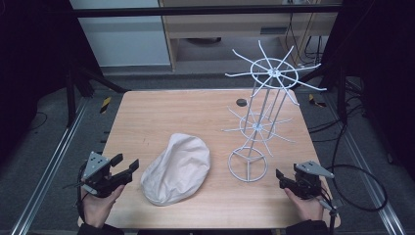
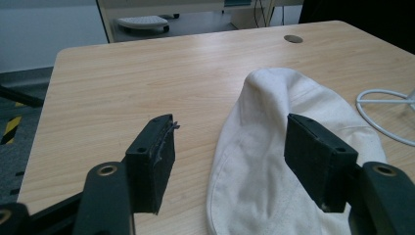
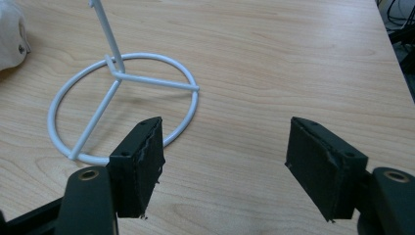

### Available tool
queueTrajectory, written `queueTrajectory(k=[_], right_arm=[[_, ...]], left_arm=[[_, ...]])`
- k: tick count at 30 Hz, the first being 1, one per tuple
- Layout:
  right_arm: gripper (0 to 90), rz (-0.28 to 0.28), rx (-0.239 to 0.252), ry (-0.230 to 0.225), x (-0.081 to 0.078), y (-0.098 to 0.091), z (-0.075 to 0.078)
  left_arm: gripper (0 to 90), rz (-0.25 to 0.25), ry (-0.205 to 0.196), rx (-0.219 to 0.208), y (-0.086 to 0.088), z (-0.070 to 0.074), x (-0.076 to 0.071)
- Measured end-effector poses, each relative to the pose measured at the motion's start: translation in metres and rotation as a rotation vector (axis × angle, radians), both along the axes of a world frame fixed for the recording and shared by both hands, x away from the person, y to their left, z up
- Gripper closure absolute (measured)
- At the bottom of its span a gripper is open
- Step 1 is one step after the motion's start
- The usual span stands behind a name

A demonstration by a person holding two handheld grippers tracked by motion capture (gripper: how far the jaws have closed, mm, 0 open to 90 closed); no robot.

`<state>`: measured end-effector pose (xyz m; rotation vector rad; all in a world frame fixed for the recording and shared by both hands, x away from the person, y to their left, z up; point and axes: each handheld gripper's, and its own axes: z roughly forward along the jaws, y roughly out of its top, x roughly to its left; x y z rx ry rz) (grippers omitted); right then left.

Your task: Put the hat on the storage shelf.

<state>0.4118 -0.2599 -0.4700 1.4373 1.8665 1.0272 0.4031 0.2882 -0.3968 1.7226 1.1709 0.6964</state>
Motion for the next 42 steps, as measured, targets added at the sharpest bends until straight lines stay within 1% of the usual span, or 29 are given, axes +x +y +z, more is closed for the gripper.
queueTrajectory(k=[2,3,10,13,16,18,21,25,31,35,36,42], right_arm=[[30.0,-0.001,0.004,-0.002,-0.001,0.000,0.001],[30.1,0.000,-0.003,-0.009,-0.001,0.000,0.001],[29.6,-0.005,0.001,-0.009,-0.001,-0.001,0.000],[29.4,-0.006,-0.002,-0.013,-0.001,-0.002,0.001],[29.4,-0.010,-0.001,-0.012,-0.001,-0.002,0.001],[29.4,-0.008,-0.006,-0.012,-0.001,-0.001,0.000],[29.3,-0.006,-0.001,-0.007,-0.001,-0.001,0.001],[29.3,0.000,-0.009,-0.004,0.000,0.000,0.000],[30.0,0.011,-0.008,0.005,-0.001,0.001,0.001],[30.3,0.016,-0.005,0.004,-0.001,0.001,0.001],[30.3,0.017,-0.004,0.003,-0.001,0.001,0.001],[30.7,0.018,-0.006,0.003,0.000,0.002,0.001]], left_arm=[[35.8,-0.010,0.002,0.008,-0.004,0.002,0.002],[35.7,-0.012,0.002,0.010,-0.005,0.004,0.004],[35.6,-0.023,0.008,0.008,-0.013,0.009,0.014],[35.7,-0.044,0.016,0.020,-0.017,0.011,0.018],[36.6,-0.053,0.021,0.019,-0.022,0.013,0.022],[36.9,-0.058,0.023,0.023,-0.025,0.015,0.024],[37.3,-0.072,0.030,0.042,-0.031,0.016,0.027],[37.4,-0.085,0.041,0.055,-0.040,0.016,0.031],[37.5,-0.101,0.060,0.084,-0.051,0.014,0.039],[38.2,-0.109,0.071,0.098,-0.054,0.013,0.043],[38.6,-0.109,0.074,0.095,-0.055,0.012,0.045],[40.3,-0.120,0.099,0.125,-0.061,0.010,0.052]])
